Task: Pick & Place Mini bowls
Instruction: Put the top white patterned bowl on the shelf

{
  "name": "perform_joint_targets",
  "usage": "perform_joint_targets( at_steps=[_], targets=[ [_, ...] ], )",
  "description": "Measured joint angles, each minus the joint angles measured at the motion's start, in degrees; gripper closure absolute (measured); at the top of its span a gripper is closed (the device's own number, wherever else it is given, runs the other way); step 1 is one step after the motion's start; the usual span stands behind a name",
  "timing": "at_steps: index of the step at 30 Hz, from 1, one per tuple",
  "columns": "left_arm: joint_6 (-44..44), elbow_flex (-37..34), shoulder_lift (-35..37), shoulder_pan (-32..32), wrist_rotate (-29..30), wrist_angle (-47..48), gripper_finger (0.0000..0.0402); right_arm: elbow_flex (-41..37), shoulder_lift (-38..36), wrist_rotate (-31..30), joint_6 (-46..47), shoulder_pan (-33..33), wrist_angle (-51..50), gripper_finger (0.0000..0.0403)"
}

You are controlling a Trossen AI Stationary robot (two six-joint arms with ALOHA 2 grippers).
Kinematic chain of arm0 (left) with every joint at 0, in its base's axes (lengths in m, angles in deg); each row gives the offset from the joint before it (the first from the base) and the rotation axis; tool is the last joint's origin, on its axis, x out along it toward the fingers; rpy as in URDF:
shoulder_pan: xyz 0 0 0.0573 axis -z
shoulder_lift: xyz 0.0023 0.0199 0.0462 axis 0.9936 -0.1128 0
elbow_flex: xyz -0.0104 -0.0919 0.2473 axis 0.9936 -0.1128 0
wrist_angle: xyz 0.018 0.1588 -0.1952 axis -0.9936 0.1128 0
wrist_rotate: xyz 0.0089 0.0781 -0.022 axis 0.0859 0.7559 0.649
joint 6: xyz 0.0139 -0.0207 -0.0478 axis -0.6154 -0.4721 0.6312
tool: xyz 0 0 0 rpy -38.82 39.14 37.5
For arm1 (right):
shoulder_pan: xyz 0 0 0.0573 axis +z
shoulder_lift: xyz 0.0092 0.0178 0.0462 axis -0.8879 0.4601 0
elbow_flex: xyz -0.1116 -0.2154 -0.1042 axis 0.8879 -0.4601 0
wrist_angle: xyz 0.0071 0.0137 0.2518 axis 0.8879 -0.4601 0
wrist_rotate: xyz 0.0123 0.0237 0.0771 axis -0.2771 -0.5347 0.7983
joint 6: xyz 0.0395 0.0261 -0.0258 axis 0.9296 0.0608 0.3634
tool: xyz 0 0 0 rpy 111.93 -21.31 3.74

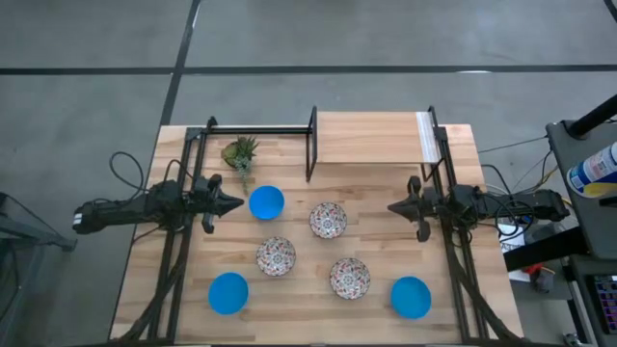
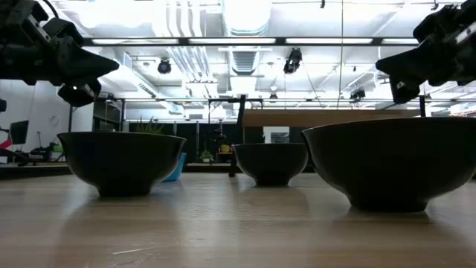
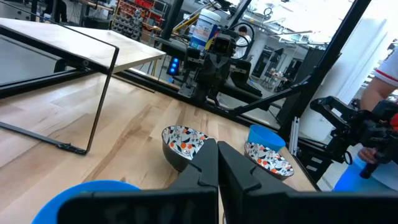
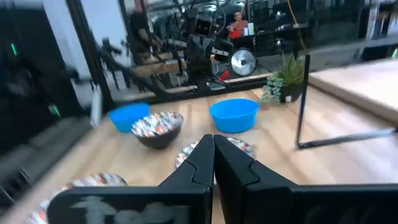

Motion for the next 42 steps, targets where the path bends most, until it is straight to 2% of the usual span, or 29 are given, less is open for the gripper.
perform_joint_targets(
  at_steps=[2, 4, 6, 14, 16, 19, 22, 25, 28, 33, 37, 42],
  targets=[
    [0.0, 0.0, 0.0, 0.0, 0.0, 0.0, 0.0402, 0.0, 0.0, 0.0, 9.6, 0.0, 2.5, 0.0394],
    [0.0, 0.0, 0.0, 0.0, 0.0, 0.0, 0.0402, 0.0, 0.0, 0.0, 23.2, 0.0, 5.9, 0.0394],
    [0.0, 0.0, 0.0, 0.0, 0.0, 0.0, 0.0402, 0.0, 0.1, -1.8, 33.1, 0.0, 7.7, 0.0394],
    [0.0, 0.0, 0.0, 0.0, 0.0, 0.0, 0.0402, 0.0, 0.2, -7.6, 51.7, 0.0, 8.3, 0.0394],
    [0.0, 0.0, 0.0, 0.0, 0.0, 0.0, 0.0402, 0.0, 0.4, -10.0, 57.7, 0.0, 10.6, 0.0394],
    [0.0, 0.0, 0.0, 0.0, 0.0, 0.0, 0.0402, 0.0, 0.9, -10.5, 64.2, 0.0, 15.4, 0.0394],
    [0.0, 0.0, 0.0, 0.0, 0.0, 0.0, 0.0402, 0.3, 2.3, -7.8, 64.5, 0.6, 23.6, 0.0394],
    [0.0, 0.0, 0.0, 0.0, 0.0, 0.0, 0.0402, 3.6, 4.8, -7.2, 61.3, 1.4, 24.2, 0.0394],
    [0.0, 0.0, 0.0, 0.0, 0.0, 0.0, 0.0402, 8.0, 8.8, -6.1, 57.2, 1.8, 17.5, 0.0394],
    [0.0, 0.0, 0.0, 0.0, 0.0, 0.0, 0.0402, 14.3, 18.2, 2.9, 55.6, 1.8, 8.5, 0.0394],
    [0.0, 0.0, 0.0, 0.0, 0.0, 0.0, 0.0402, 20.2, 26.5, 3.2, 52.7, 2.6, 6.6, 0.0394],
    [0.0, 0.0, 0.0, 0.0, 0.0, 0.1, 0.0402, 27.9, 36.6, 2.7, 53.1, 2.6, -3.5, 0.0394]
  ],
)
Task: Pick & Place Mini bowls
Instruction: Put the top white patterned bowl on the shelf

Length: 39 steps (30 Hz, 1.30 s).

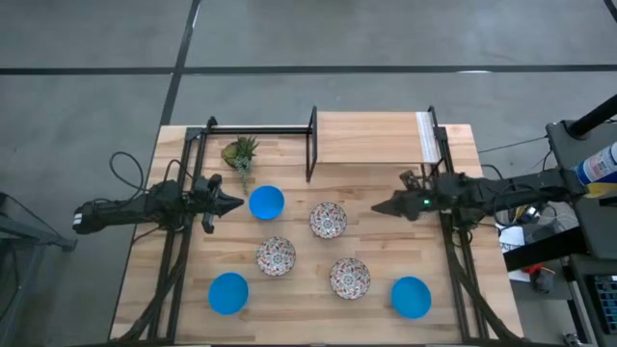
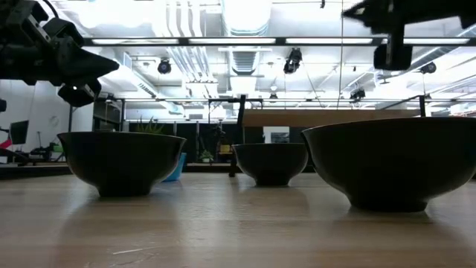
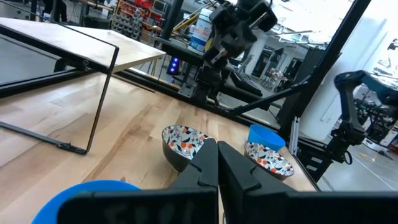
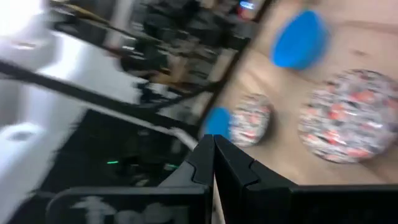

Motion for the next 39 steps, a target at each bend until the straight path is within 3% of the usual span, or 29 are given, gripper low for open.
perform_joint_targets(
  at_steps=[5, 8, 16, 22, 31, 39],
  targets=[
    [0.0, 0.0, 0.0, 0.0, 0.0, 0.0, 0.0402, 7.2, 10.7, -1.4, 6.7, 0.1, -14.7, 0.0394],
    [0.0, 0.0, 0.0, 0.0, 0.0, 0.0, 0.0402, 10.8, 17.4, -1.6, 9.7, 0.1, -17.1, 0.0385],
    [0.0, 0.0, 0.0, 0.0, 0.0, 0.0, 0.0402, 20.6, 33.3, 0.9, 13.2, 0.0, -17.5, 0.0302],
    [0.0, 0.0, 0.0, 0.0, 0.0, 0.0, 0.0402, 27.6, 42.1, 1.4, 13.6, 0.0, -27.1, 0.0264],
    [0.0, 0.0, 0.0, 0.0, 0.0, 0.0, 0.0402, 36.0, 50.2, 1.6, 9.5, 0.0, -38.4, 0.0272],
    [0.0, 0.0, 0.0, 0.0, 0.0, 0.0, 0.0402, 37.2, 53.5, 1.3, 6.2, -0.8, -43.5, 0.0283]
  ],
)
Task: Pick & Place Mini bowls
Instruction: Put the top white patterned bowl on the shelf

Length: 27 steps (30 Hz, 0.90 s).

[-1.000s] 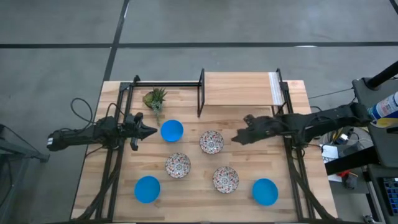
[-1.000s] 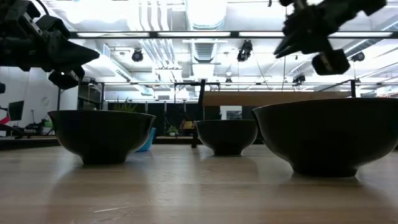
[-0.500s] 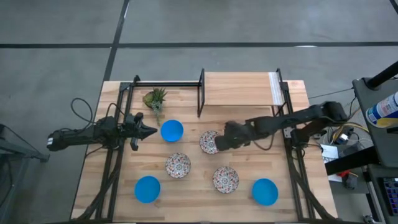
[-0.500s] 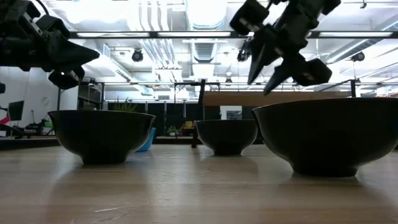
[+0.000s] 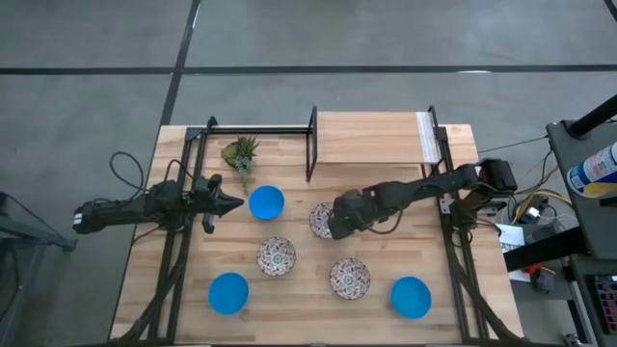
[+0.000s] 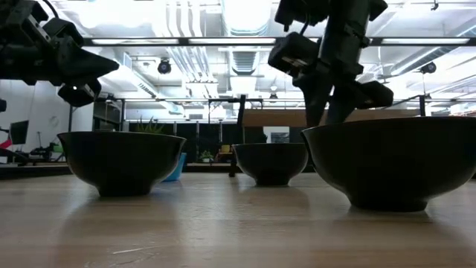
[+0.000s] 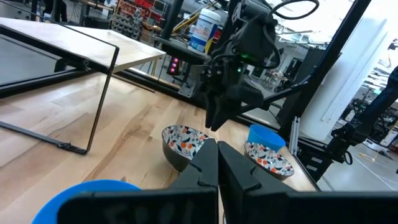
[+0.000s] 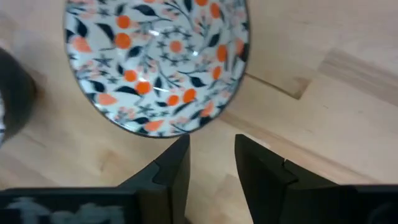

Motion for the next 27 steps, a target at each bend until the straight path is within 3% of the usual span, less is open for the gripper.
perform_joint_targets(
  at_steps=[27],
  targets=[
    [0.0, 0.0, 0.0, 0.0, 0.0, 0.0, 0.0402, -5.8, -0.1, -2.9, 2.9, -5.0, 7.8, 0.0294]
  ],
)
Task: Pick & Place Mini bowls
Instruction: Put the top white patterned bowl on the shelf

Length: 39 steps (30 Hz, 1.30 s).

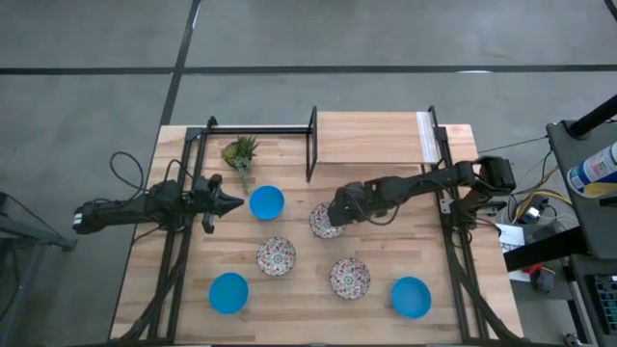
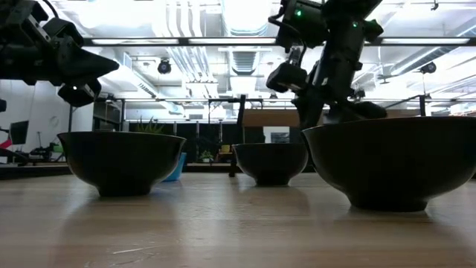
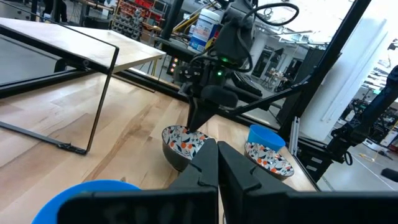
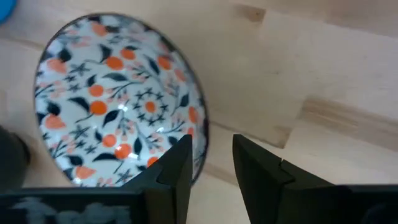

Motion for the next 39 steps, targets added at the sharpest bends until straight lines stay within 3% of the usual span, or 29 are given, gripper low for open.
perform_joint_targets(
  at_steps=[9, 17, 39],
  targets=[
    [0.0, 0.0, 0.0, 0.0, 0.0, 0.0, 0.0402, -3.0, 0.0, 0.4, 0.8, 0.0, 9.0, 0.0309],
    [0.0, 0.0, 0.0, 0.0, 0.0, 0.0, 0.0402, -3.0, 0.0, 0.5, -1.1, -0.1, 9.6, 0.0388],
    [0.0, 0.0, 0.0, 0.0, 0.0, 0.0, 0.0402, -0.6, -1.9, 3.0, -2.1, -0.1, 12.7, 0.0394]
  ],
)
